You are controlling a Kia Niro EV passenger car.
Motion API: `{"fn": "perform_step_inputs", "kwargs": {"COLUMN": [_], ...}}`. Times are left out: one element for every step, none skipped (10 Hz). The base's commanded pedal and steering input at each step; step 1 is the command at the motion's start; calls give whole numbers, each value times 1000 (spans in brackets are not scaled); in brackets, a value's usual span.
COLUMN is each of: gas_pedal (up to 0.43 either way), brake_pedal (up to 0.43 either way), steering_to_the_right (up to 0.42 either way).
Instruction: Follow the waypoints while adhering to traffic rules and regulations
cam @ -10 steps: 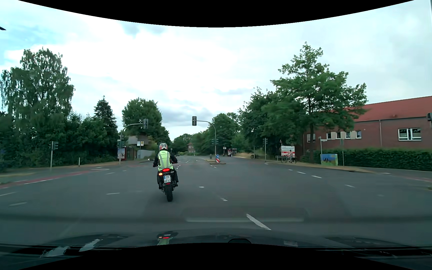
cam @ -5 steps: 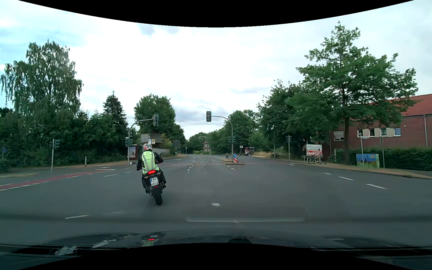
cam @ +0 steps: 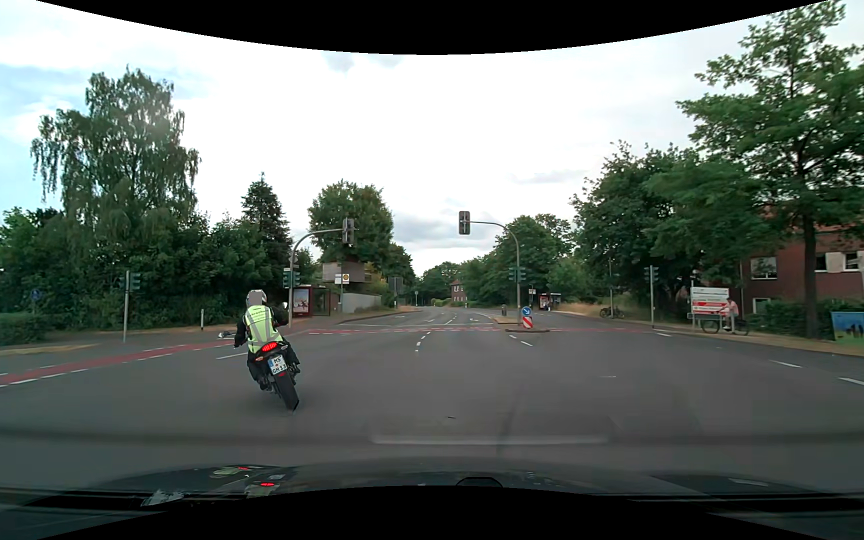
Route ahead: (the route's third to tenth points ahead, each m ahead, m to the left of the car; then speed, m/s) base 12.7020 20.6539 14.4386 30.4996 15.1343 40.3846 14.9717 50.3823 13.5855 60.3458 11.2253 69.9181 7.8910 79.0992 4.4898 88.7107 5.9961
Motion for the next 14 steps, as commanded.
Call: {"fn": "perform_step_inputs", "kwargs": {"gas_pedal": [79, 79, 98, 130, 130, 138, 150, 150, 150, 150, 157, 157, 157, 157], "brake_pedal": [0, 0, 0, 0, 0, 0, 0, 0, 0, 0, 0, 0, 0, 0], "steering_to_the_right": [-232, -263, -283, -296, -307, -313, -318, -323, -325, -327, -327, -327, -328, -329]}}
